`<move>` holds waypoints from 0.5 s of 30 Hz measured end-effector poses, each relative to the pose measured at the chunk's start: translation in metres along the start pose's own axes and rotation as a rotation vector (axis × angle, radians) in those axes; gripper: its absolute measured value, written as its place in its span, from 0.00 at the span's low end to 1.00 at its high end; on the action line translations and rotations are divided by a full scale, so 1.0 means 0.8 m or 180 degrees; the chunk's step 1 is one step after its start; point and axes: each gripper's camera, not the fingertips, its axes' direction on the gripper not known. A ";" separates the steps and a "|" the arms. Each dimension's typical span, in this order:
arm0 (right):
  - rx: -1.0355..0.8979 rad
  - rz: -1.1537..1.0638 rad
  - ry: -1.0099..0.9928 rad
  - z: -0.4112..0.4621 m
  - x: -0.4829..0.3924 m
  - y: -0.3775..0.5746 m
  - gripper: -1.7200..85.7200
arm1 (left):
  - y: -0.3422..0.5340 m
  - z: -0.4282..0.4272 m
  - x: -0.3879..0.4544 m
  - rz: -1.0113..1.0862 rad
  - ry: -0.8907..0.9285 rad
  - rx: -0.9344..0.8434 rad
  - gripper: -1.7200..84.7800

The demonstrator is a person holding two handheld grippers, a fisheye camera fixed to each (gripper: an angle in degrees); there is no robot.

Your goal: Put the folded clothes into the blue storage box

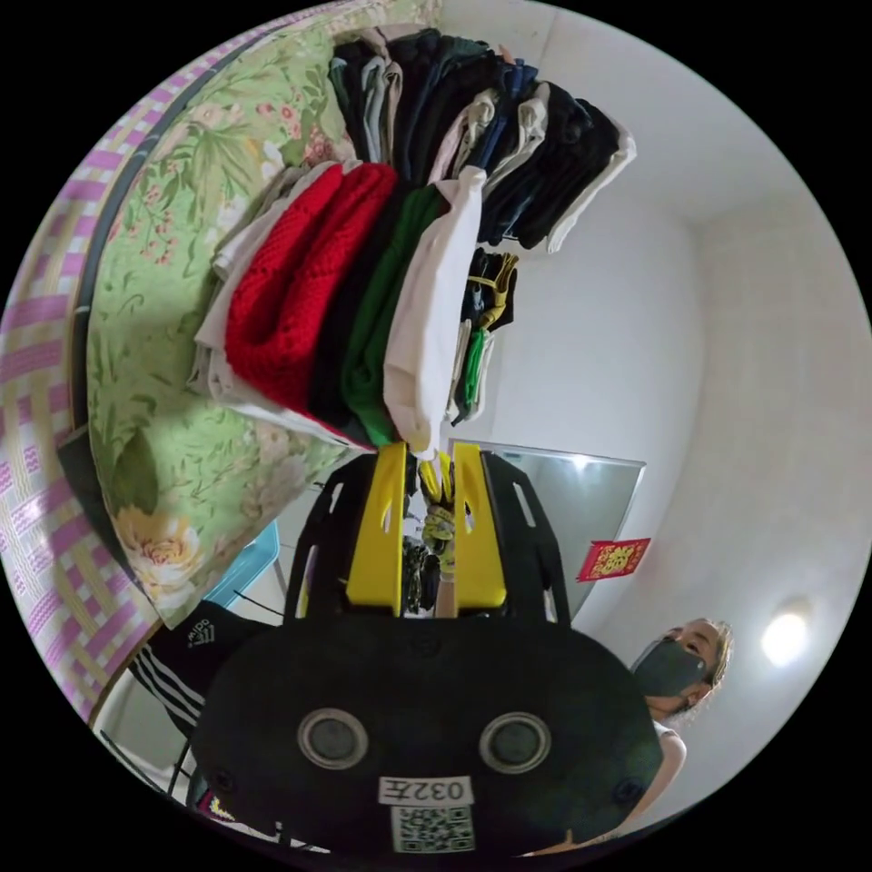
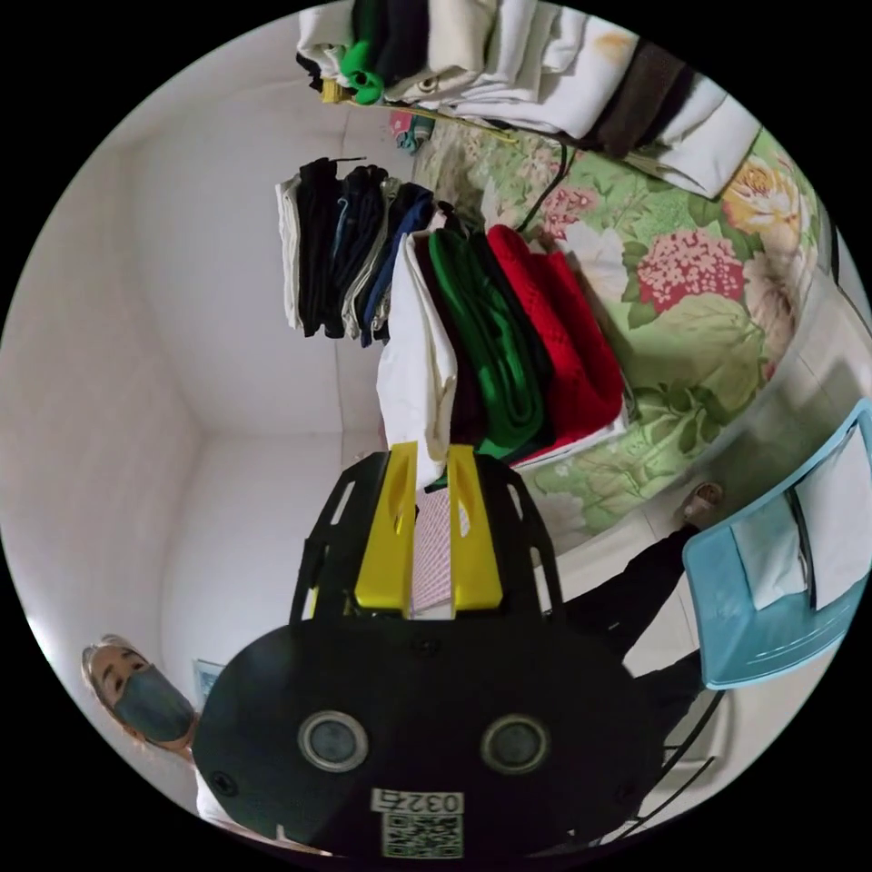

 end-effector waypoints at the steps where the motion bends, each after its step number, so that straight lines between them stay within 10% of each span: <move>1: 0.0018 -0.0042 -0.0006 0.001 -0.004 -0.002 0.05 | 0.000 -0.003 -0.001 0.0007 0.0012 0.0022 0.05; 15: -0.0028 -0.0406 -0.0518 0.040 -0.095 -0.051 0.01 | 0.018 -0.017 -0.019 -0.0017 0.0636 -0.0037 0.13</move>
